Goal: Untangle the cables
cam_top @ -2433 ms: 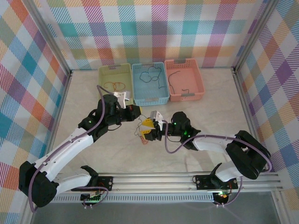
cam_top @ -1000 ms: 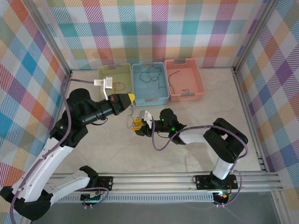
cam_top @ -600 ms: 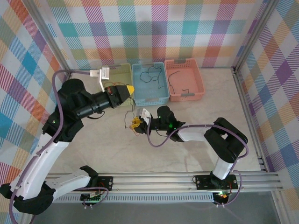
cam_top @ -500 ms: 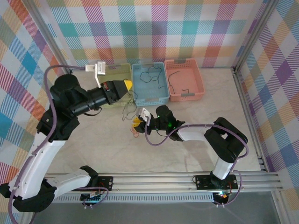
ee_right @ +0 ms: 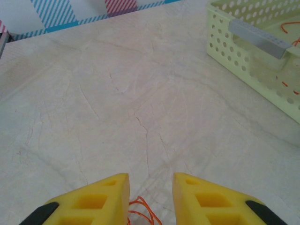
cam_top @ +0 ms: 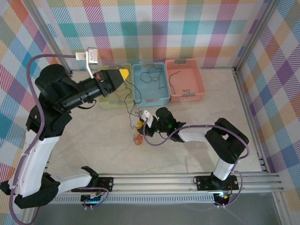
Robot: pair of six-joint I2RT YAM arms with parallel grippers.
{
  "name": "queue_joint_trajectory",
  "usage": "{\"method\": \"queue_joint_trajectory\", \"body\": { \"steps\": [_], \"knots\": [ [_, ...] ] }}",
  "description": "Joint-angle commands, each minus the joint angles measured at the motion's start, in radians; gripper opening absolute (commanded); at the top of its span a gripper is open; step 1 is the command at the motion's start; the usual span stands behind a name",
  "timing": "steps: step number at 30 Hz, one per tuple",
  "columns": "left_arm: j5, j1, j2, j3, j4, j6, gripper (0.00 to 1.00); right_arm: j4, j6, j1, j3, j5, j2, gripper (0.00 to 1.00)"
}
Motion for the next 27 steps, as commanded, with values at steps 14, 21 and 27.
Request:
{"method": "queue_joint_trajectory", "body": {
  "steps": [14,21,27],
  "knots": [
    [-0.033,0.004,0.010,-0.172,0.027,0.053,0.00,0.196,-0.003,-0.026,-0.164,0.163,-0.169,0.42],
    [-0.033,0.009,0.024,-0.286,0.084,0.046,0.00,0.193,-0.061,-0.026,-0.218,0.117,-0.293,0.42],
    [-0.065,0.012,0.047,-0.325,0.104,0.052,0.00,0.129,-0.116,-0.026,-0.240,0.086,-0.420,0.40]
  ]
}}
